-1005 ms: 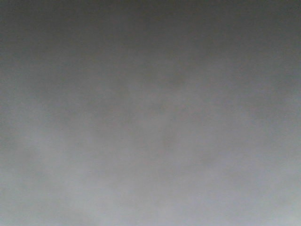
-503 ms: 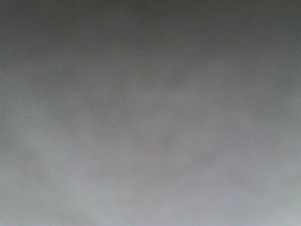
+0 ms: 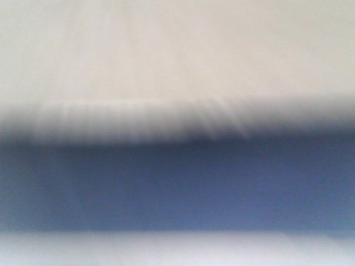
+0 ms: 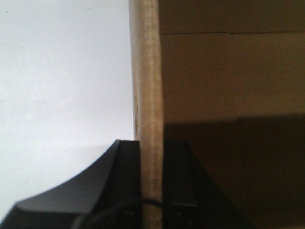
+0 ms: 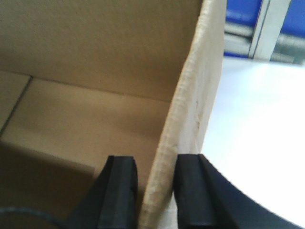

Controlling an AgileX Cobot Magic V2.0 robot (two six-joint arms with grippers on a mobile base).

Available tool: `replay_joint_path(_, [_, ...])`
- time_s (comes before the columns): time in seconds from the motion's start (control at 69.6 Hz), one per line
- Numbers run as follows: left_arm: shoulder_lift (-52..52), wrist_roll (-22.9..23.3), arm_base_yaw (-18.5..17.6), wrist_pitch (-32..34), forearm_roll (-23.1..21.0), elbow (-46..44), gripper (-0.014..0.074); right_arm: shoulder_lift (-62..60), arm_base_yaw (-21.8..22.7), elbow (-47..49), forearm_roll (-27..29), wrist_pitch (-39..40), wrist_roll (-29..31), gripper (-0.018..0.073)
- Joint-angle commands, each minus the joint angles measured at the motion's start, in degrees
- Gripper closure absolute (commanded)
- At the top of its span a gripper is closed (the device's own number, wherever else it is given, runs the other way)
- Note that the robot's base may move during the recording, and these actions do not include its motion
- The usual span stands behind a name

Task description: Grab box from left shelf to table start

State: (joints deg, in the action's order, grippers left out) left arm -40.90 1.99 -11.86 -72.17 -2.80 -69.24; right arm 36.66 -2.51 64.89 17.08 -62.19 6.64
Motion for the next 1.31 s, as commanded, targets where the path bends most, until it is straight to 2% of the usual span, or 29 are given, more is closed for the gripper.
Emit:
replay_joint_path(0.0, [-3.6, 0.0, -0.1, 4.5, -2.3, -2.4, 0.0697, 5.3, -0.1, 2.3, 4.2, 5.1, 1.5, 0.0502])
replay_joint_path(0.431, [-22.6, 0.1, -0.1, 14.1, -2.4, -2.4, 0.0697, 25.9, -0.1, 2.2, 4.1, 8.2, 5.8, 0.0502])
replay_joint_path(0.775, [-32.5, 0.1, -0.1, 15.0, -2.3, -2.4, 0.0696, 32.0, -0.1, 2.2, 2.7, 10.8, 6.5, 0.0502])
replay_joint_path(1.034, [-35.1, -0.7, 0.0, 13.9, -2.5, -2.4, 0.0694, 32.2, -0.1, 2.2, 2.5, 9.7, 6.5, 0.0482])
replay_joint_path(1.091, [-35.1, -2.0, 0.0, 13.9, -2.6, -2.5, 0.0691, 32.2, -0.1, 2.3, 2.4, 9.2, 6.5, 0.0427])
replay_joint_path(1.163, [-35.1, -3.1, 0.0, 13.4, -2.9, -2.9, 0.0658, 32.0, -0.1, 2.3, 2.2, 9.1, 6.5, 0.03])
replay_joint_path(1.235, [-35.1, -3.2, 0.0, 12.9, -2.9, -3.1, 0.055, 31.8, -0.1, 2.4, 2.0, 9.3, 6.5, 0.0123])
replay_joint_path(1.292, [-35.1, -3.2, 0.0, 12.8, -2.9, -3.3, 0.0443, 31.8, -0.1, 2.5, 2.0, 9.0, 6.5, 0.002])
